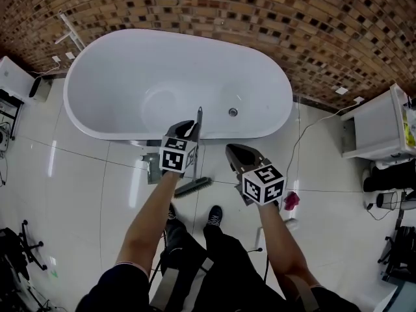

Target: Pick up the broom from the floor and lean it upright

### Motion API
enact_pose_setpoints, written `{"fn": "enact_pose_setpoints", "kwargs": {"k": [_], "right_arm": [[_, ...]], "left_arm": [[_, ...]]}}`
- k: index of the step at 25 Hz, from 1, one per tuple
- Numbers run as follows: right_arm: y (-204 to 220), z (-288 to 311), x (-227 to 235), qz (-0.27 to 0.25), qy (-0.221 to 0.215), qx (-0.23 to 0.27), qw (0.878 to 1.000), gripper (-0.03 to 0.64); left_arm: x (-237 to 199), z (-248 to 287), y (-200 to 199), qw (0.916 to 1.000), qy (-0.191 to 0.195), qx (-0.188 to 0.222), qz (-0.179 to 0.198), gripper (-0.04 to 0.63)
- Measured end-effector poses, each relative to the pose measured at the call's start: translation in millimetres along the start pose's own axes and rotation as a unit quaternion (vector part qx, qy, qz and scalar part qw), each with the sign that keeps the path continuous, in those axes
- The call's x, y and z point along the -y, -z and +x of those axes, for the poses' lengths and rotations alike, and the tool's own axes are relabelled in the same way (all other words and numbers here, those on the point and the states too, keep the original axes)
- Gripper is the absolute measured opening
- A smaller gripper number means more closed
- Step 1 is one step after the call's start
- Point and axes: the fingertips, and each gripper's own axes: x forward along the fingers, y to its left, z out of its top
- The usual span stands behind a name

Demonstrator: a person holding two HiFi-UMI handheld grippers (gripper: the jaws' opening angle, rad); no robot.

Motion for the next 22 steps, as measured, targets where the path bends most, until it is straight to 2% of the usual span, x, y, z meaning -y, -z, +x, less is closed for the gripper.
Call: {"fn": "enact_pose_setpoints", "kwargs": {"k": [3, 11, 16, 22], "right_arm": [[-12.6, -1.4, -23.1, -0.003, -0.012, 0.017, 1.000, 0.003], [-35.6, -6.3, -79.8, -0.008, -0.028, 0.043, 0.999, 0.003], [-50.0, -9.5, -111.1, -0.011, -0.033, 0.064, 0.997, 0.003], [-68.0, -8.9, -145.8, -0.050, -0.044, 0.075, 0.995, 0.003]], "left_arm": [[10.9, -31.3, -9.7, 0.9997, 0.014, 0.016, 0.009, 0.002], [45.0, -118.8, -35.8, 0.9964, 0.064, 0.055, 0.009, 0.000], [51.3, -162.5, -50.1, 0.9938, 0.081, 0.075, 0.012, 0.000], [53.3, -201.7, -65.4, 0.9898, 0.104, 0.096, 0.011, 0.001]]}}
